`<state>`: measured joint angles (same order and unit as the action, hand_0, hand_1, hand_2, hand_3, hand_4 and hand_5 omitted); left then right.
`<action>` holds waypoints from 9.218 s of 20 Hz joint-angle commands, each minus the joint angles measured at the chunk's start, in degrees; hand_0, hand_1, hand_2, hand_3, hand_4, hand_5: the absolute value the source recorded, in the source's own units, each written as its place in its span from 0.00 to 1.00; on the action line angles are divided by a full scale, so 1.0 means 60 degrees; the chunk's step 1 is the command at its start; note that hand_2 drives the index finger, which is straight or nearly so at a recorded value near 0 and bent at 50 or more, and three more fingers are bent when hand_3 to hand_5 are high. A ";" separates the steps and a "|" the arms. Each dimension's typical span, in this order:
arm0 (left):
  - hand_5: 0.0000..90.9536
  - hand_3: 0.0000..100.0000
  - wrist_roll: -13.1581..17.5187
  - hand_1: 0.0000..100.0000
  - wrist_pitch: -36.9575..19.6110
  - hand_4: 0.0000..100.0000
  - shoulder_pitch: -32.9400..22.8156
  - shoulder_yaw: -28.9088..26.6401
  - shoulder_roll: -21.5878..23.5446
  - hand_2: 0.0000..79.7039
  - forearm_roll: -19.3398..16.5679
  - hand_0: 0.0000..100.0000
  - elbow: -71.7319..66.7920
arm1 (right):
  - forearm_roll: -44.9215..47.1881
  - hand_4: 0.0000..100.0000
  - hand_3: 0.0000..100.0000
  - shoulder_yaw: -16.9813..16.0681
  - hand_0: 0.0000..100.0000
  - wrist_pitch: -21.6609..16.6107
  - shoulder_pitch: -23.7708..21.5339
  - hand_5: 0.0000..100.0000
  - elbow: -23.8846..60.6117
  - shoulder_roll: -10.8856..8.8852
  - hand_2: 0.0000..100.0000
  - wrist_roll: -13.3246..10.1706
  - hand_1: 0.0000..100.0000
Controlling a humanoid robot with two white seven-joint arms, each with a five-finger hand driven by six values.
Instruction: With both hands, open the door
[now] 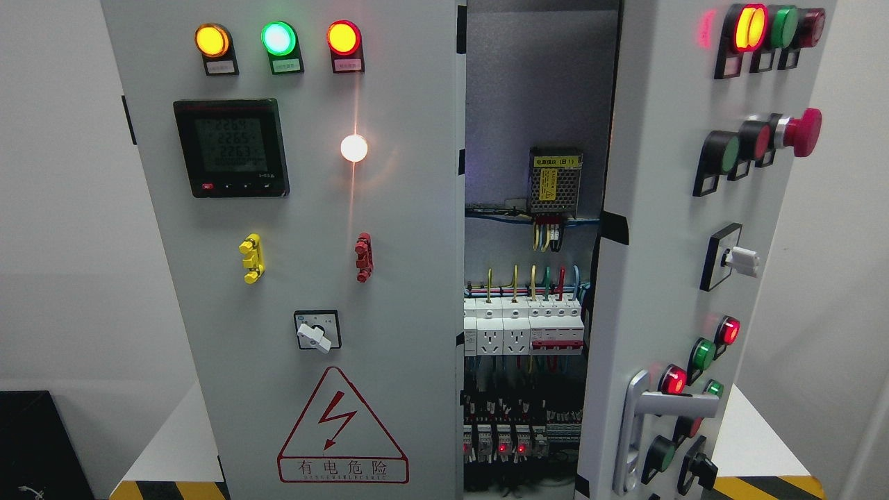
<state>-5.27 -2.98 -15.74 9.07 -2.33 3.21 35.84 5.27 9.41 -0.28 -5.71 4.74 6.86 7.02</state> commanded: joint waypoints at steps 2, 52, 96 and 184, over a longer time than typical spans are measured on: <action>0.00 0.00 0.0015 0.00 0.0057 0.00 -0.0497 0.0935 0.0811 0.00 0.0022 0.00 0.5947 | 0.0000 0.00 0.00 0.0000 0.19 0.0003 0.0000 0.00 0.0000 0.0000 0.00 0.0002 0.00; 0.00 0.00 0.0000 0.00 0.0233 0.00 0.8611 0.5637 0.5587 0.00 0.8939 0.00 1.3348 | 0.0000 0.00 0.00 0.0000 0.19 0.0003 0.0000 0.00 0.0000 0.0000 0.00 0.0002 0.00; 0.00 0.00 0.0000 0.00 0.0966 0.00 1.4445 0.8230 0.4123 0.00 1.3190 0.00 1.2089 | 0.0000 0.00 0.00 0.0000 0.19 0.0003 0.0000 0.00 0.0000 0.0000 0.00 0.0002 0.00; 0.00 0.00 -0.0044 0.00 0.1039 0.00 1.6291 0.9856 -0.1355 0.00 1.3015 0.00 0.8221 | 0.0000 0.00 0.00 0.0000 0.19 0.0003 0.0000 0.00 0.0000 0.0000 0.00 0.0002 0.00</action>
<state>-5.30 2.98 82.13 67.74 -9.36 81.38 86.12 5.27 9.40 -0.28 -5.71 4.75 6.86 7.03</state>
